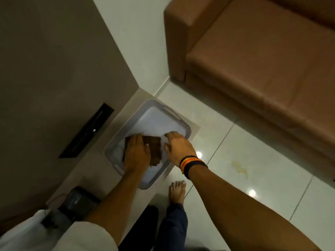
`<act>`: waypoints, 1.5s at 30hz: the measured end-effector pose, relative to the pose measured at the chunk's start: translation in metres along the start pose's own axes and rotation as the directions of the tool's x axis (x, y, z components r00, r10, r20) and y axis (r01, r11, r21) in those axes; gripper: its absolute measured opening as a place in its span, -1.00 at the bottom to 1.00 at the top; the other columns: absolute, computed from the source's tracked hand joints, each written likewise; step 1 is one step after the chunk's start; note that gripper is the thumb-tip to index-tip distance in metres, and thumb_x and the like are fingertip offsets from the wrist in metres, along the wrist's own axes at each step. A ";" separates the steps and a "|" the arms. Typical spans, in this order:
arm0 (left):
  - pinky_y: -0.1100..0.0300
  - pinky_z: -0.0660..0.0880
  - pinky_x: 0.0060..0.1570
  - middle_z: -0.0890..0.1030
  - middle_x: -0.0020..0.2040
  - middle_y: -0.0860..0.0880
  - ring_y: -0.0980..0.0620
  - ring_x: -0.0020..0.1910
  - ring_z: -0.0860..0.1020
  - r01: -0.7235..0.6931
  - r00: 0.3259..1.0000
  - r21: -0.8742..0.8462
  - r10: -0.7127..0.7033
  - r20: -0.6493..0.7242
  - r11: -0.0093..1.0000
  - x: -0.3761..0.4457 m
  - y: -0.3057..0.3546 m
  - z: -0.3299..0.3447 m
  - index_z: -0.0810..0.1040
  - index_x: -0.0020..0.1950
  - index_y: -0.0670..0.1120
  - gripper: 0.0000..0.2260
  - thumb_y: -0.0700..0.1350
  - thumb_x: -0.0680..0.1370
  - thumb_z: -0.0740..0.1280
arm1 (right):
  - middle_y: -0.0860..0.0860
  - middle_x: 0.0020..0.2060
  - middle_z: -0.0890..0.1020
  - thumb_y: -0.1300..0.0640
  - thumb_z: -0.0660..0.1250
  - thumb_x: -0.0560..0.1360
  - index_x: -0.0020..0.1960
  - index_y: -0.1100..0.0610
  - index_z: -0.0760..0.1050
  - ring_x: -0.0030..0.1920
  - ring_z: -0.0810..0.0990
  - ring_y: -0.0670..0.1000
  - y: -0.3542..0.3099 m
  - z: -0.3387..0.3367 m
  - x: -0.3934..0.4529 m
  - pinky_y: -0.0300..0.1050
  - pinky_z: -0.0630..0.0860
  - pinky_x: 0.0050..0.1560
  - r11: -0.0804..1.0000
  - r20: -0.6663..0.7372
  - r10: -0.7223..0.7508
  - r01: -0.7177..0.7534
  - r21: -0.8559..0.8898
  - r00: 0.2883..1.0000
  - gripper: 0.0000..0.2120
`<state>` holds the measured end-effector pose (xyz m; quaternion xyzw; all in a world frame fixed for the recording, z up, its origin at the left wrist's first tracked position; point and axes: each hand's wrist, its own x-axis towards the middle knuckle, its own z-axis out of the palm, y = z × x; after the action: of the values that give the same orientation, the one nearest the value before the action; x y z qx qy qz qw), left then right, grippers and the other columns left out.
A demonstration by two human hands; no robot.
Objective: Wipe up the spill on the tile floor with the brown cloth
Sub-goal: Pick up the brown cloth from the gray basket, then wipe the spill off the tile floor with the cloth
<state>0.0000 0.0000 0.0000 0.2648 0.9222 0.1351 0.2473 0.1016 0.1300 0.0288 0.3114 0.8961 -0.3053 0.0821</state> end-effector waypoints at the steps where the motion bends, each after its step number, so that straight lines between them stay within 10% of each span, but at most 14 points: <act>1: -0.06 0.23 0.58 0.34 0.61 -0.25 -0.22 0.60 0.32 0.085 0.996 -0.027 -0.085 0.006 0.996 0.008 -0.012 0.005 0.22 0.64 -0.24 -0.46 -0.07 0.71 0.24 | 0.15 0.15 0.56 0.11 0.33 0.61 0.26 0.20 0.51 0.09 0.56 0.17 -0.003 0.017 0.011 0.03 0.57 0.06 0.997 0.047 0.052 -0.055 0.053 0.998 -0.73; 7: -0.23 0.40 0.44 0.40 0.54 -0.32 -0.35 0.51 0.40 0.386 0.922 -0.040 -0.384 0.056 0.921 0.042 -0.062 0.034 0.21 0.64 -0.22 -0.22 0.09 0.57 0.46 | 0.18 0.13 0.58 0.08 0.49 0.49 0.25 0.21 0.43 0.10 0.57 0.22 -0.012 0.099 0.052 0.04 0.56 0.11 0.731 0.196 0.535 -0.567 0.380 0.822 -0.58; 14: -0.08 0.60 0.23 0.67 0.27 -0.27 -0.24 0.22 0.65 0.457 0.886 -0.338 -0.456 0.089 0.823 0.055 -0.065 0.037 0.58 0.32 -0.26 -0.53 -0.12 0.48 0.57 | 0.15 0.03 0.63 0.12 0.53 0.43 0.17 0.20 0.52 -0.02 0.62 0.15 -0.013 0.118 0.076 -0.08 0.62 -0.04 0.430 0.375 0.623 -0.701 0.569 0.686 -0.62; 24: 0.16 0.61 -0.07 0.67 -0.03 0.04 -0.06 0.02 0.68 0.277 0.961 -0.577 -0.220 0.168 0.769 0.008 0.021 -0.011 0.61 0.19 -0.06 -0.76 -0.24 0.55 0.47 | 0.12 -0.14 0.69 0.14 0.46 0.34 -0.12 0.10 0.53 -0.14 0.67 0.12 0.019 0.028 -0.004 0.13 0.67 -0.08 0.120 0.335 0.558 -0.474 0.872 0.759 -0.84; 29: -0.03 0.65 0.12 0.67 0.17 -0.08 -0.09 0.12 0.66 0.070 0.984 -0.505 0.022 0.175 0.860 -0.051 0.122 0.033 0.54 0.30 -0.04 -0.67 -0.07 0.56 0.48 | 0.10 -0.08 0.67 0.13 0.42 0.48 0.07 0.11 0.51 -0.10 0.66 0.07 0.097 -0.001 -0.106 0.03 0.67 -0.07 -0.065 0.218 0.718 -0.249 0.966 0.660 -0.80; 45: 0.05 0.65 0.16 0.59 0.07 0.01 -0.06 0.12 0.63 0.080 0.815 -0.310 0.117 0.568 0.947 -0.143 0.164 0.434 0.47 0.31 -0.08 -0.60 -0.08 0.53 0.52 | 0.04 -0.04 0.61 0.31 0.38 0.53 0.26 0.07 0.52 -0.11 0.59 0.05 0.411 0.205 -0.272 -0.20 0.51 -0.11 0.050 0.096 0.958 -0.488 0.871 0.269 -0.65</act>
<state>0.4033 0.1068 -0.2481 0.2586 0.7659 0.1980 0.5544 0.5590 0.1237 -0.2476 0.8107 0.3249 -0.4603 -0.1592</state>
